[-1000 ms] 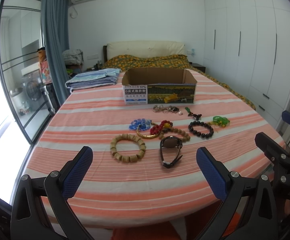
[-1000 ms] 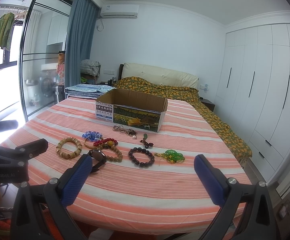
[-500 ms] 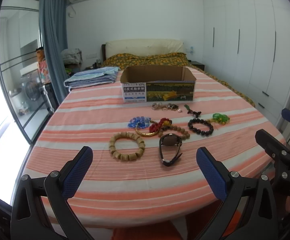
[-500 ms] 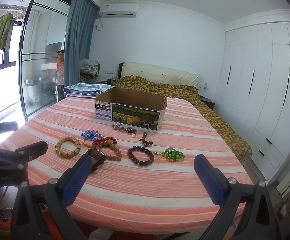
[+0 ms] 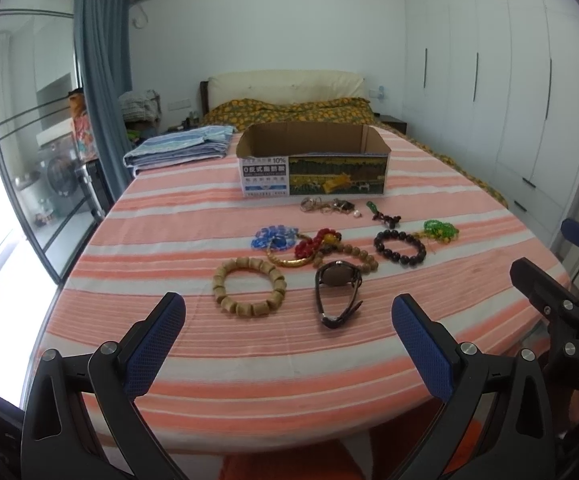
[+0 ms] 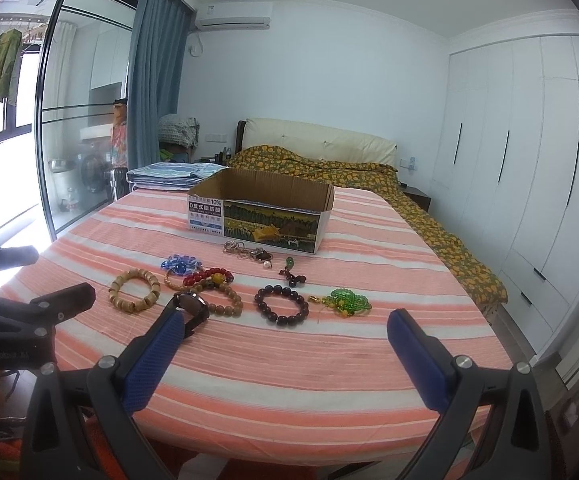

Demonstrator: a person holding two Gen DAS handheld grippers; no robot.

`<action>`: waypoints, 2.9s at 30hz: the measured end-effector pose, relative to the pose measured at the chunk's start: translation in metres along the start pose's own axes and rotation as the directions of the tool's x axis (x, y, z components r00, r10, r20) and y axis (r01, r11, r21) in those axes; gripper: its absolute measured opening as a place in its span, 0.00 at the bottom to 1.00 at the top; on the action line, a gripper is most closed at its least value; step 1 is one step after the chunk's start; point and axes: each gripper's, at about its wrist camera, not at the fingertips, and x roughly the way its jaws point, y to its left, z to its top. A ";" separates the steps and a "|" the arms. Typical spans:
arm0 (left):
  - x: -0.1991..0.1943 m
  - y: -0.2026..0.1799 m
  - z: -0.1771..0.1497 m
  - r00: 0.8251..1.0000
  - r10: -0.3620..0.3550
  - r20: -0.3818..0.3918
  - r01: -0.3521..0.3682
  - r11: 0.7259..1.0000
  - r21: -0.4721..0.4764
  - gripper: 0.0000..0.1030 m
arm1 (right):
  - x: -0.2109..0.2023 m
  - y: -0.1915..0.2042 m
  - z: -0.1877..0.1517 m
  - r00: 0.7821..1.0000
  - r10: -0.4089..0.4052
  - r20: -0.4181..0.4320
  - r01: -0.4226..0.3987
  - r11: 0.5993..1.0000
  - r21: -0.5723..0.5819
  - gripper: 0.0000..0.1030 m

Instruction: Organize jewelry

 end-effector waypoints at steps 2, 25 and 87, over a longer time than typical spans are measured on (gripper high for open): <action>0.002 0.002 -0.001 1.000 -0.002 -0.008 0.002 1.000 -0.010 1.00 | 0.001 0.000 0.000 1.000 0.002 -0.004 -0.002 1.000 0.003 1.00; 0.090 0.076 0.008 0.983 0.044 -0.177 -0.080 0.977 -0.199 1.00 | 0.037 -0.037 -0.009 0.993 -0.011 -0.119 0.024 0.993 0.112 1.00; 0.154 0.106 0.054 0.939 -0.247 -0.240 0.175 0.942 -0.286 0.12 | 0.191 -0.081 0.041 0.909 0.233 -0.346 -0.223 0.972 0.070 0.13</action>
